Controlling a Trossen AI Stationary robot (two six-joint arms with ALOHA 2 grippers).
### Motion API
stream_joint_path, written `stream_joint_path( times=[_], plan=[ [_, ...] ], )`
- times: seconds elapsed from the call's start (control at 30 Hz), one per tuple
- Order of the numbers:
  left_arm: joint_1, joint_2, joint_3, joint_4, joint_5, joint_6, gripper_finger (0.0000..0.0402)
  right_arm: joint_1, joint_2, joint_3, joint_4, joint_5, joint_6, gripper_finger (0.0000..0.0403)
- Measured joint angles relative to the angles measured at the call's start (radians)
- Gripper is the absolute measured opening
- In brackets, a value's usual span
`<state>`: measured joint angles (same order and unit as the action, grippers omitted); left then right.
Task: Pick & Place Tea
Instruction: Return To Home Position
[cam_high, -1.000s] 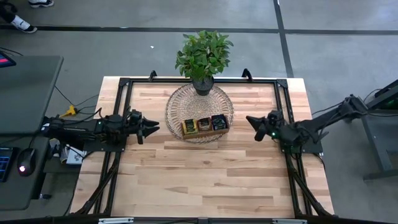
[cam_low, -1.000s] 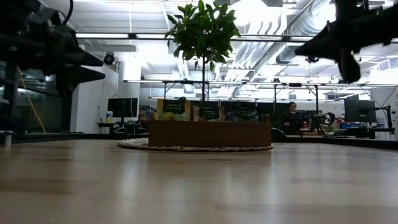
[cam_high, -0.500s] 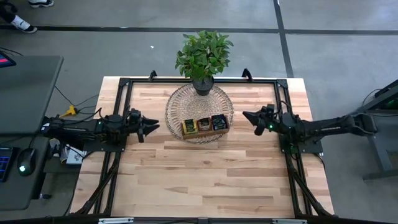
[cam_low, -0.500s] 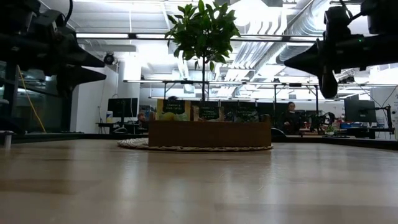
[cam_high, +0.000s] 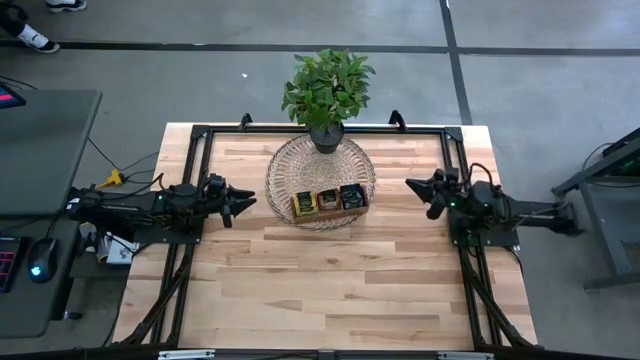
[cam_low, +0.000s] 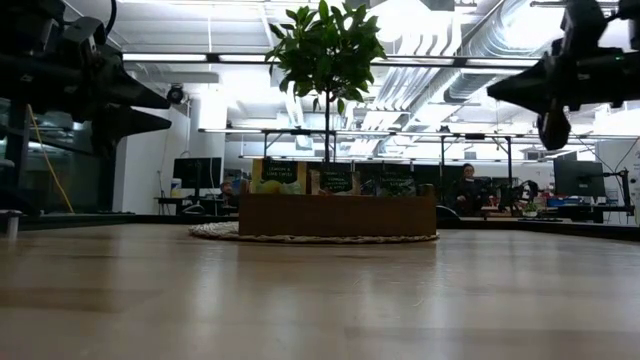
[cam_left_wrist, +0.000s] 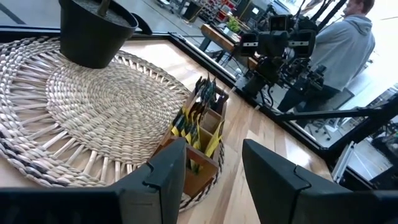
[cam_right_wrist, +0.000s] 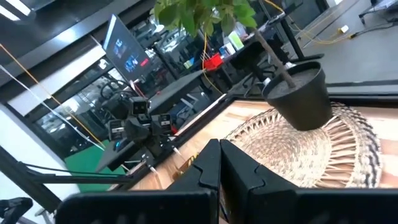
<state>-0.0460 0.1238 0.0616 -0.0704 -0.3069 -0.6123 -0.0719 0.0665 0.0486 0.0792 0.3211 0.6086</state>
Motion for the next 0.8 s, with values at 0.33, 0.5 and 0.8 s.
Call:
stream_joint_path(
  times=[0.33,0.5,0.8],
  plan=[
    [0.0,0.004,0.0,0.0,0.012,0.006,0.0156,0.0,-0.044,0.016,-0.158,0.005,-0.057,0.0],
    [0.0,0.005,0.0,-0.001,0.011,0.006,0.0156,0.0,-0.042,0.016,-0.169,0.005,-0.143,0.0],
    [0.0,0.005,0.0,-0.003,0.017,0.006,0.0156,0.0,-0.025,0.003,-0.15,-0.132,-0.278,0.0]
  ],
)
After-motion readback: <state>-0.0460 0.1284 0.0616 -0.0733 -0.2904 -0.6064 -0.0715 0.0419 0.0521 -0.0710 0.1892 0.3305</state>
